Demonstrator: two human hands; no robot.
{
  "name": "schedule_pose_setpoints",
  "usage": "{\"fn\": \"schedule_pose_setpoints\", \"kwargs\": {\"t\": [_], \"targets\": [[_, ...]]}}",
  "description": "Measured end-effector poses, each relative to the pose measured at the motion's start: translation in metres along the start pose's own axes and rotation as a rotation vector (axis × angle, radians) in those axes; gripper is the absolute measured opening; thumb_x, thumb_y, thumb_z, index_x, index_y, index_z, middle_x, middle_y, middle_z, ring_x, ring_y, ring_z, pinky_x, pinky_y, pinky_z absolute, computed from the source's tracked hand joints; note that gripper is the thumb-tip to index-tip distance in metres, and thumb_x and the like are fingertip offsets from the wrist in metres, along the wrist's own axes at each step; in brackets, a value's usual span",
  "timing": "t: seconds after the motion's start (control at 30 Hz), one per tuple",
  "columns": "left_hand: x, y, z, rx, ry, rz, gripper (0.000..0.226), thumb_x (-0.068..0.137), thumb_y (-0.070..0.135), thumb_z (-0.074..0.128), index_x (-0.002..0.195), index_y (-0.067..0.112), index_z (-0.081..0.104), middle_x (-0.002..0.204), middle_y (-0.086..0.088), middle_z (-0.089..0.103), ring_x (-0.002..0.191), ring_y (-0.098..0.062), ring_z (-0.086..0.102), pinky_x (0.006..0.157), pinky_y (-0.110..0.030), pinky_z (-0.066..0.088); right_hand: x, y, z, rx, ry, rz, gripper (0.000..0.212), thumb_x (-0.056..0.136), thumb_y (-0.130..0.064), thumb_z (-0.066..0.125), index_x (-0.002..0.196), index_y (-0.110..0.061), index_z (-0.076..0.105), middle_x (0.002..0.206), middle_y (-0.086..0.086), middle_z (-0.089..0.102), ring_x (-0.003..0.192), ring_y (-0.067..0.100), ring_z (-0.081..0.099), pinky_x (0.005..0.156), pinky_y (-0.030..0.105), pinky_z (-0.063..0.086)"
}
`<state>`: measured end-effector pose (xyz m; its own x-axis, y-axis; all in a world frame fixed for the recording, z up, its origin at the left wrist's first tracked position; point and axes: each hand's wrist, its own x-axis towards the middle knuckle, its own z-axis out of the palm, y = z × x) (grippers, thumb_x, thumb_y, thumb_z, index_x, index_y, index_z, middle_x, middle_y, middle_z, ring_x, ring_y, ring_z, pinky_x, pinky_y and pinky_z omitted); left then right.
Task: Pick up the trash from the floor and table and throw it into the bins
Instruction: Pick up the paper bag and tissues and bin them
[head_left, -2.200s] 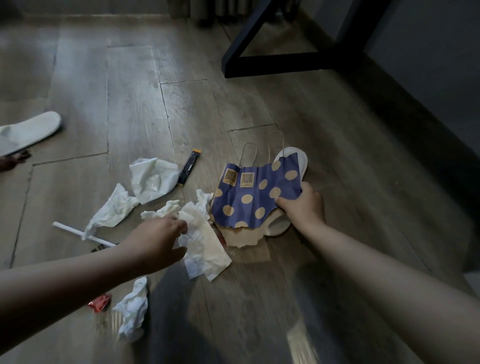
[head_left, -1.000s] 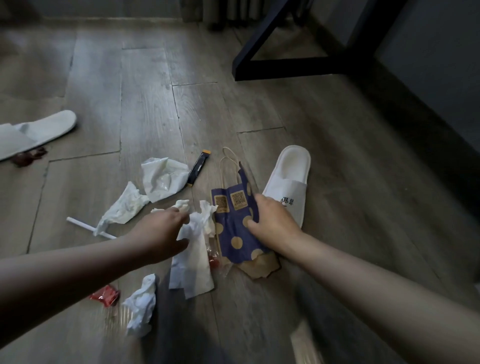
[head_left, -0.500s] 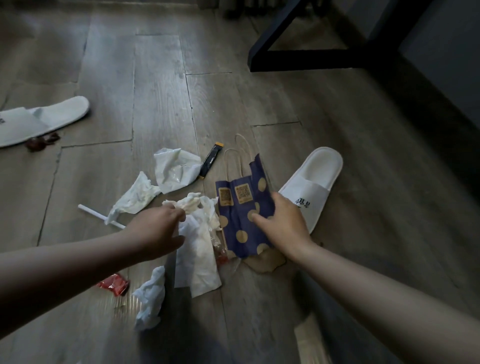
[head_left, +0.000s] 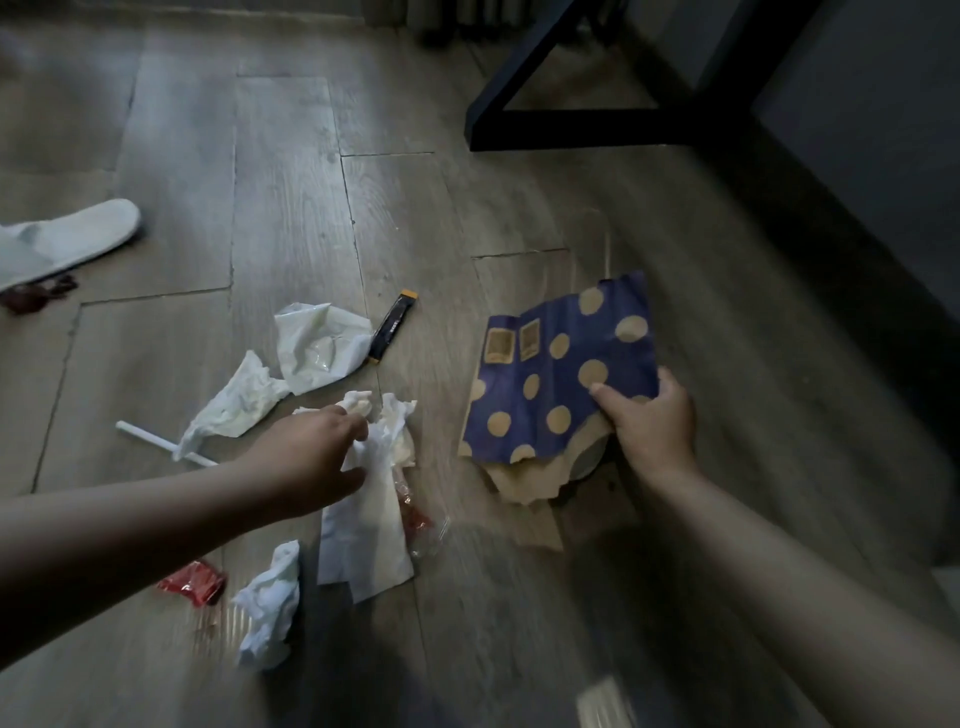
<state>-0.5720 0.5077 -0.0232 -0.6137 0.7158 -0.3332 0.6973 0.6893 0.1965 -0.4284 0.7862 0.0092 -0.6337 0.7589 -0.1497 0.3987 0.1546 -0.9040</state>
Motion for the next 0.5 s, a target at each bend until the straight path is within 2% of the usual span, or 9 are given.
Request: {"fn": "schedule_pose_setpoints", "kwargs": {"t": [0.03,0.13,0.2,0.3,0.4,0.5], "targets": [[0.0,0.001,0.0,-0.001,0.004,0.0,0.038,0.084,0.041,0.062,0.118,0.024,0.055,0.115,0.004,0.058,0.101,-0.016,0.058,0.081,-0.028,0.049,0.003,0.002,-0.003,-0.022,0.022,0.037,0.03,0.086,-0.014,0.069,0.113,-0.019,0.055,0.097,-0.011,0.062,0.083,0.003,0.059,0.067,0.017,0.044],[0.0,0.003,-0.001,-0.011,0.01,-0.002,0.04,0.085,0.041,0.062,0.12,0.024,0.055,0.117,0.005,0.057,0.1,-0.014,0.058,0.079,-0.026,0.049,0.01,0.017,-0.007,-0.164,-0.004,0.188,0.051,0.084,-0.018,0.071,0.129,-0.016,0.048,0.128,0.004,0.058,0.114,0.022,0.057,0.089,0.031,0.043],[0.0,0.003,-0.002,-0.014,0.01,-0.001,0.041,0.085,0.042,0.062,0.121,0.024,0.054,0.117,0.005,0.057,0.1,-0.014,0.058,0.08,-0.027,0.049,0.012,0.024,-0.008,-0.222,-0.042,0.236,0.071,0.081,-0.023,0.075,0.14,-0.016,0.036,0.138,0.006,0.05,0.124,0.026,0.05,0.092,0.035,0.039],[-0.001,0.002,-0.001,-0.028,0.016,0.003,0.04,0.084,0.042,0.063,0.119,0.024,0.055,0.115,0.004,0.057,0.098,-0.014,0.058,0.08,-0.029,0.05,0.016,0.019,-0.004,-0.286,-0.044,0.207,0.092,0.08,-0.024,0.077,0.15,-0.016,0.018,0.148,0.008,0.039,0.133,0.028,0.042,0.101,0.038,0.038],[-0.002,0.001,-0.001,-0.032,0.023,0.005,0.038,0.084,0.041,0.062,0.118,0.024,0.055,0.115,0.004,0.057,0.097,-0.014,0.059,0.079,-0.028,0.05,0.021,0.01,0.004,-0.536,-0.084,0.151,0.109,0.077,-0.031,0.078,0.154,-0.017,0.002,0.159,0.011,0.014,0.144,0.03,0.021,0.112,0.043,0.027],[-0.002,0.001,-0.002,-0.035,0.015,0.0,0.038,0.085,0.04,0.062,0.118,0.024,0.055,0.116,0.004,0.057,0.098,-0.013,0.058,0.08,-0.028,0.051,0.025,0.003,0.014,-0.797,-0.136,0.065,0.11,0.079,-0.04,0.074,0.154,-0.018,-0.002,0.161,0.012,-0.008,0.147,0.036,0.001,0.117,0.049,0.014]]}}
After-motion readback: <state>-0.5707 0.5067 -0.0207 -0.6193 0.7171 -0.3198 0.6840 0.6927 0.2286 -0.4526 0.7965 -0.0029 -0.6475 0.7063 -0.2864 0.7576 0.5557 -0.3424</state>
